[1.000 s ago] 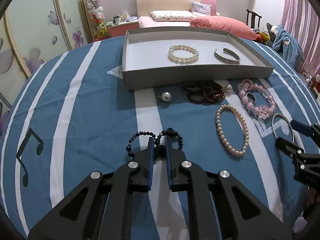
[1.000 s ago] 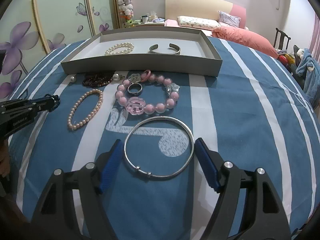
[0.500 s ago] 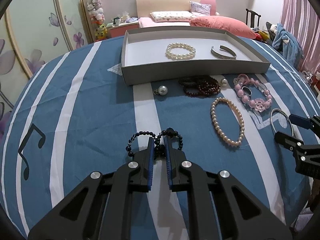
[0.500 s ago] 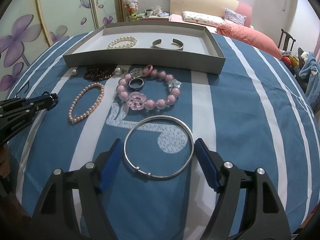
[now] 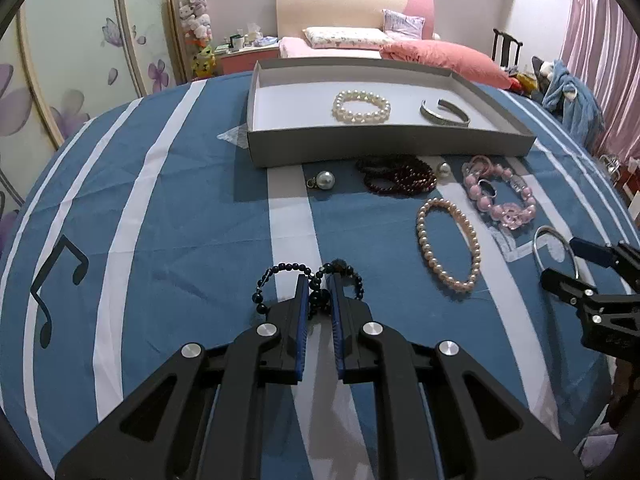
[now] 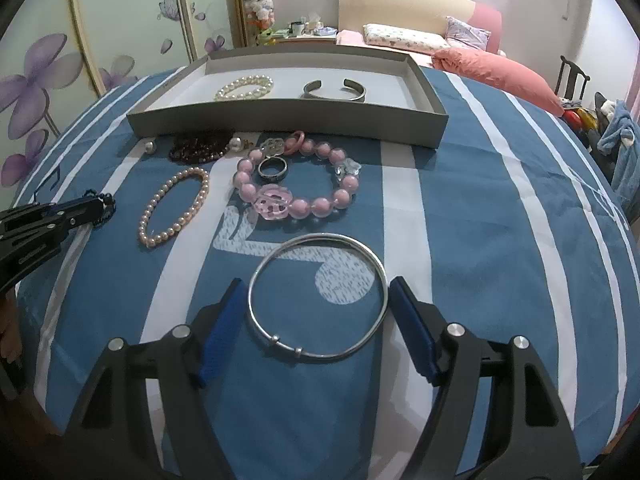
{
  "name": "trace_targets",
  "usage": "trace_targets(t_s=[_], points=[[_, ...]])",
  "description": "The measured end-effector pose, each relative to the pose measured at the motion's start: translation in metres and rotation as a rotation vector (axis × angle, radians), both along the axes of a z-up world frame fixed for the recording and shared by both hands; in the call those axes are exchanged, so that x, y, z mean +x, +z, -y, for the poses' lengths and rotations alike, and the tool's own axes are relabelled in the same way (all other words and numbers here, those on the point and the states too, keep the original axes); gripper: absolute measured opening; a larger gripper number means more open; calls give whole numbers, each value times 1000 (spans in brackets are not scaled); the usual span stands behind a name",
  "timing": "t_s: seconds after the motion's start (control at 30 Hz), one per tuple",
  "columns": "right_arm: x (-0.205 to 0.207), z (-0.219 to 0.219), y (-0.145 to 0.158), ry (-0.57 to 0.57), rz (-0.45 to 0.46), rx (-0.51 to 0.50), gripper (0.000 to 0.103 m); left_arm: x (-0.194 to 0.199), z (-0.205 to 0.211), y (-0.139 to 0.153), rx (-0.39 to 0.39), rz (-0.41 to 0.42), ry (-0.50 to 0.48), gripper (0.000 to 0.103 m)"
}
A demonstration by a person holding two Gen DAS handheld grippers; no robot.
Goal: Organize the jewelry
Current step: 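Grasp and lift the silver bangle with the right tool while the left tool grasps the black beaded bracelet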
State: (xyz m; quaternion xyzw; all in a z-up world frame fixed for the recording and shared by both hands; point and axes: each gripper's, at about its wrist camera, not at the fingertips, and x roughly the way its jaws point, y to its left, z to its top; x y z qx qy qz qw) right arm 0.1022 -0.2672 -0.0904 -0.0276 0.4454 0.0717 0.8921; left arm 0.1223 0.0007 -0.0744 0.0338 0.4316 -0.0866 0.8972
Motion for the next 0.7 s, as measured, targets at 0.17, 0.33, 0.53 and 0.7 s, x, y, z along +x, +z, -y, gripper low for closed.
trace_targets(t_s=[0.17,0.33,0.53,0.7], points=[[-3,4,2,-9,10,24,71,-6,-3,11,-33,43,-4,11],[-5,8,4,-17,30,38,71,-9,-2,20,-54,80,-6,11],[-7,9,6,-22,49,41,71,-11,4,21,-58,88,-10,11],[-7,8,4,-24,40,27,71,-12,6,21,-58,89,-14,11]])
